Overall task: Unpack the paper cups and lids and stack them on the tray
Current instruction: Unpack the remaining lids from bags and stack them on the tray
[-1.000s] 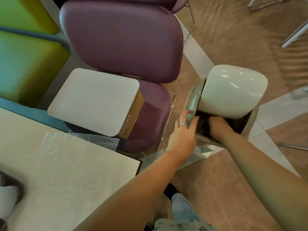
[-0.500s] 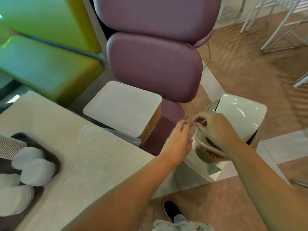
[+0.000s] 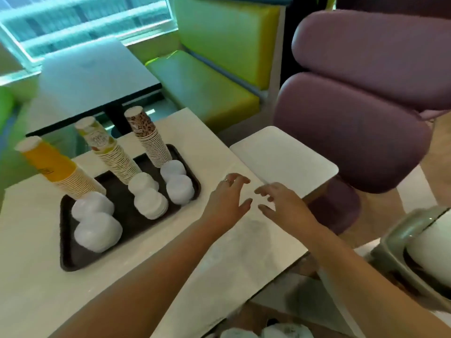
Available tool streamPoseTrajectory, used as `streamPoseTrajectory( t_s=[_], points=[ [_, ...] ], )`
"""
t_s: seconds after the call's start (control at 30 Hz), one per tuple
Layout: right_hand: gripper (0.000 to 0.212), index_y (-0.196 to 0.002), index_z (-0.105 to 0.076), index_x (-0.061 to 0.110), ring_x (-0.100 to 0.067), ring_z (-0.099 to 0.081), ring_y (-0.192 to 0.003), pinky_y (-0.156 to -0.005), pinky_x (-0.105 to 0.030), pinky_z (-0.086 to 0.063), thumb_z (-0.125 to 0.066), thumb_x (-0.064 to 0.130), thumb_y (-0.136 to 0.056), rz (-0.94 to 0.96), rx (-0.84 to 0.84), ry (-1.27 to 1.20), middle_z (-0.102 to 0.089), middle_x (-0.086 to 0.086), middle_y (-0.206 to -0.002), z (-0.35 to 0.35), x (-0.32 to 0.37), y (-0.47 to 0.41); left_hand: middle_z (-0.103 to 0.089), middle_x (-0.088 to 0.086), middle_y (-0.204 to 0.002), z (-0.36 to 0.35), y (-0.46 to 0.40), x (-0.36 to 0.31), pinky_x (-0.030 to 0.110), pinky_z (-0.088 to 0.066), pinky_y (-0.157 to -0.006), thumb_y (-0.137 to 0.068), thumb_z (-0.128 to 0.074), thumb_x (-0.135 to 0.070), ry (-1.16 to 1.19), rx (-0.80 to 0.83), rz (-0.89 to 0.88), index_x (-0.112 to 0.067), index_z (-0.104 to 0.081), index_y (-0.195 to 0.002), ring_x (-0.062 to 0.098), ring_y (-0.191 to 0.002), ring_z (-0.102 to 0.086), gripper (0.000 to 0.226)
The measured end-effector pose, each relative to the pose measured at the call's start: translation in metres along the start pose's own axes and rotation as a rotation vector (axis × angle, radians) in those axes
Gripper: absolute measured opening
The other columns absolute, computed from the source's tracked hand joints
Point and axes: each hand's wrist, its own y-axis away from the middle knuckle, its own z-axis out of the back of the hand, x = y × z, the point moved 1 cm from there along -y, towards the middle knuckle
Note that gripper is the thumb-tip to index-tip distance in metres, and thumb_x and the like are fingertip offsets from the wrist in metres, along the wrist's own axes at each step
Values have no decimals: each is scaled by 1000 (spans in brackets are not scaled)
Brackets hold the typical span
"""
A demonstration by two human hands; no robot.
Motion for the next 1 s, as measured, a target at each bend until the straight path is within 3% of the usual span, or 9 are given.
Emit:
streamPoseTrajectory(
  t_s=[0.17,0.33,0.5,0.6,0.7,0.8,0.9,1.0],
  points=[
    [51,-132,-48,25,-18,-51,-114,-88,-28,-46,-68,31,-85,126,213,66,-45,-1,-132,-63,37,-6,-36,3,-145,22,46,63,34,-44,-98,-86,-64,-43,-80,115,229,-19,-39,-138,21,-121,-48,62],
    [91,-146,-22,34,-24,-27,-137,-107,-42,-35,-72,55,-73,190,554,272,-15,1,-154,-115,56,-4,-21,0,-154,25,97,107,41,-37,-108,-68,-71,-64,-59,432,457,-27,-21,-148,22,-134,-35,101],
    [103,-150,-10,34,-22,-8,-145,-115,-46,-20,-67,65,-70,215,689,333,-1,0,-159,-135,60,-6,-9,-2,-158,19,132,112,38,-26,-115,-68,-73,-62,118,578,471,-24,-5,-152,21,-142,-21,115],
    [96,-148,-19,35,-23,-9,-145,-115,-45,-19,-67,65,-71,233,717,400,-2,0,-159,-139,61,-10,5,-1,-160,7,148,106,52,-15,-117,-67,-74,-61,-30,627,430,-21,10,-151,21,-147,-3,125],
    [61,-130,-49,36,-19,-18,-142,-113,-40,-21,-69,54,-76,252,707,389,-15,3,-157,-143,62,-13,8,3,-160,-7,158,105,58,-11,-115,-75,-71,-53,-101,637,435,-20,13,-151,25,-147,-1,118],
    [31,-108,-63,33,-17,-34,-133,-109,-38,-28,-68,46,-80,243,702,356,-30,5,-151,-146,64,-16,-20,10,-156,-12,157,108,51,-22,-112,-90,-60,-31,-147,556,445,-15,-9,-151,28,-138,-30,81],
    [21,-101,-68,29,-12,-45,-124,-107,-37,-31,-65,42,-85,240,659,330,-45,5,-140,-140,68,-23,-55,12,-130,-2,148,113,35,-39,-97,-96,-45,-15,-84,460,440,-13,-47,-134,28,-117,-52,38],
    [23,-102,-67,26,-9,-48,-120,-110,-38,-25,-61,42,-88,235,506,281,-54,9,-129,-126,72,-35,-64,12,-115,16,137,120,26,-45,-82,-96,-45,-9,125,385,472,-4,-61,-116,24,-99,-61,27]
  ],
)
